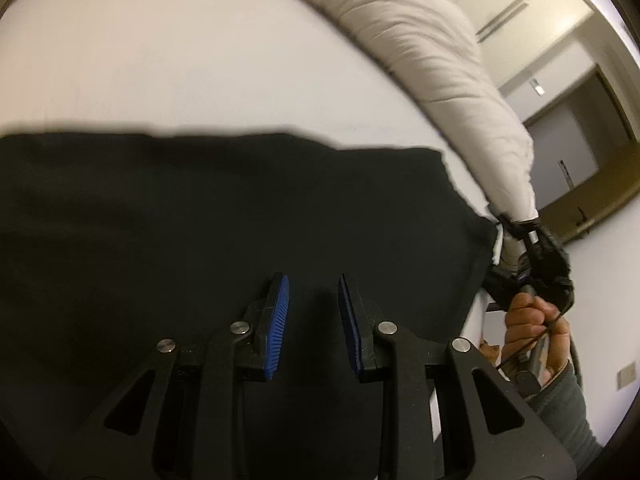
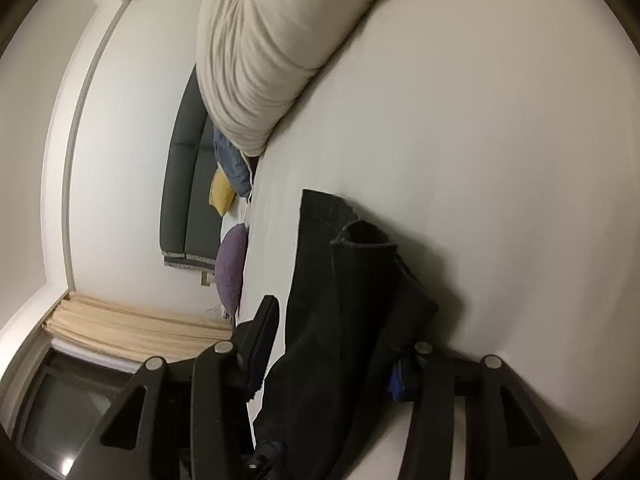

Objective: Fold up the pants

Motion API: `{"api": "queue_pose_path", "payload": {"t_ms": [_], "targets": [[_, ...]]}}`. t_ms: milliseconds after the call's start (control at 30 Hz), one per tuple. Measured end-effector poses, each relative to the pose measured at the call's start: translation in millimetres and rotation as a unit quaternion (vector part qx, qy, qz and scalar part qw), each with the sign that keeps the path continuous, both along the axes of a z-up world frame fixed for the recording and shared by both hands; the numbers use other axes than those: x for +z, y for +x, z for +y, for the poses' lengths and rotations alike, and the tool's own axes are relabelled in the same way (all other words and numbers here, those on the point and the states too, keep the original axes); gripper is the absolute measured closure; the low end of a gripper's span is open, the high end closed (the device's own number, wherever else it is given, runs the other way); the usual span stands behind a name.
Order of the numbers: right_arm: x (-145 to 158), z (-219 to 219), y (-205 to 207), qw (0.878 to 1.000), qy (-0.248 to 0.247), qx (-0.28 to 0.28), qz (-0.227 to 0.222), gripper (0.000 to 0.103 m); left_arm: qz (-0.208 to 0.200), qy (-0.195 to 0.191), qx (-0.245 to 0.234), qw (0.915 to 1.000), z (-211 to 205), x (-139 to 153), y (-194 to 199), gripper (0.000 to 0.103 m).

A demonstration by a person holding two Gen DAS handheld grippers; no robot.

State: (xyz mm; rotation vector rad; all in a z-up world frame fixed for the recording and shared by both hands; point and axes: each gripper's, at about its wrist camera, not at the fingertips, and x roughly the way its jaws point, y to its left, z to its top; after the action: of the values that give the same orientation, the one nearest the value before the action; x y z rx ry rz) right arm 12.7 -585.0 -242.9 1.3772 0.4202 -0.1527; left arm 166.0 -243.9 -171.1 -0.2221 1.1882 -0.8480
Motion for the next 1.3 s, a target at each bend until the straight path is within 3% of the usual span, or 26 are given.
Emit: {"api": "queue_pose_path", "payload": {"t_ms": [100, 233, 300, 467, 567, 633, 700, 800, 833, 900, 967, 1033, 1100, 1300], "targets": [[-2.6, -3.0, -11.8, 1.000, 0.011, -0.006, -0.016, 0.062, 0.015, -0.029, 0.008, 0.9994, 8.1, -11.5, 3.3, 0.079], [-15.0, -9.0, -10.9, 0.999, 0.037, -0.020, -0.021, 0.091, 0.011, -0.019, 0.005, 0.9997, 8.0, -19.2, 0.6, 0.079], [-14.2, -8.4, -8.8, 0.999, 0.028, -0.016, -0.012, 0.092, 0.012, -0.023, 0.007, 0.9996, 10.1, -22.5, 0.1, 0.079], [15.6, 2.6, 1.7, 0.998, -0.058, -0.005, 0.029, 0.095, 0.023, -0.034, 0.013, 0.9991, 13.7, -26.7, 5.1, 0.079], [47.4, 23.5, 13.4, 0.988, -0.141, 0.015, 0.060, 0.095, 0.030, -0.039, 0.023, 0.9985, 18.6, -23.2, 6.7, 0.079], [77.5, 57.1, 29.9, 0.966, -0.237, 0.061, 0.079, 0.095, 0.041, -0.048, 0.042, 0.9971, 30.1, -22.0, 7.3, 0.078], [98.7, 101.0, 47.7, 0.933, -0.328, 0.117, 0.092, 0.095, 0.068, -0.068, 0.065, 0.9932, 44.6, -22.2, 10.1, 0.078], [110.9, 201.9, 69.7, 0.829, -0.495, 0.235, 0.114, 0.095, 0.107, -0.108, 0.095, 0.9838, 65.5, -23.4, 16.9, 0.078], [104.6, 243.9, 72.6, 0.773, -0.557, 0.277, 0.120, 0.095, 0.114, -0.120, 0.101, 0.9809, 71.3, -22.6, 17.9, 0.078], [89.4, 289.9, 72.3, 0.715, -0.609, 0.321, 0.126, 0.095, 0.127, -0.138, 0.108, 0.9763, 79.7, -22.1, 18.7, 0.077], [79.9, 312.4, 71.2, 0.700, -0.616, 0.339, 0.126, 0.095, 0.138, -0.149, 0.112, 0.9728, 86.4, -22.2, 19.5, 0.070], [76.0, 322.8, 70.4, 0.690, -0.628, 0.335, 0.132, 0.095, 0.140, -0.167, 0.127, 0.9677, 95.8, -21.6, 17.5, 0.027], [79.5, 323.7, 68.9, 0.694, -0.627, 0.328, 0.134, 0.095, 0.129, -0.173, 0.144, 0.9657, 103.4, -20.2, 15.4, 0.014], [99.7, 338.7, 64.0, 0.672, -0.664, 0.307, 0.121, 0.095, 0.170, -0.168, 0.131, 0.9621, 104.1, -29.0, 20.7, 0.014]]}}
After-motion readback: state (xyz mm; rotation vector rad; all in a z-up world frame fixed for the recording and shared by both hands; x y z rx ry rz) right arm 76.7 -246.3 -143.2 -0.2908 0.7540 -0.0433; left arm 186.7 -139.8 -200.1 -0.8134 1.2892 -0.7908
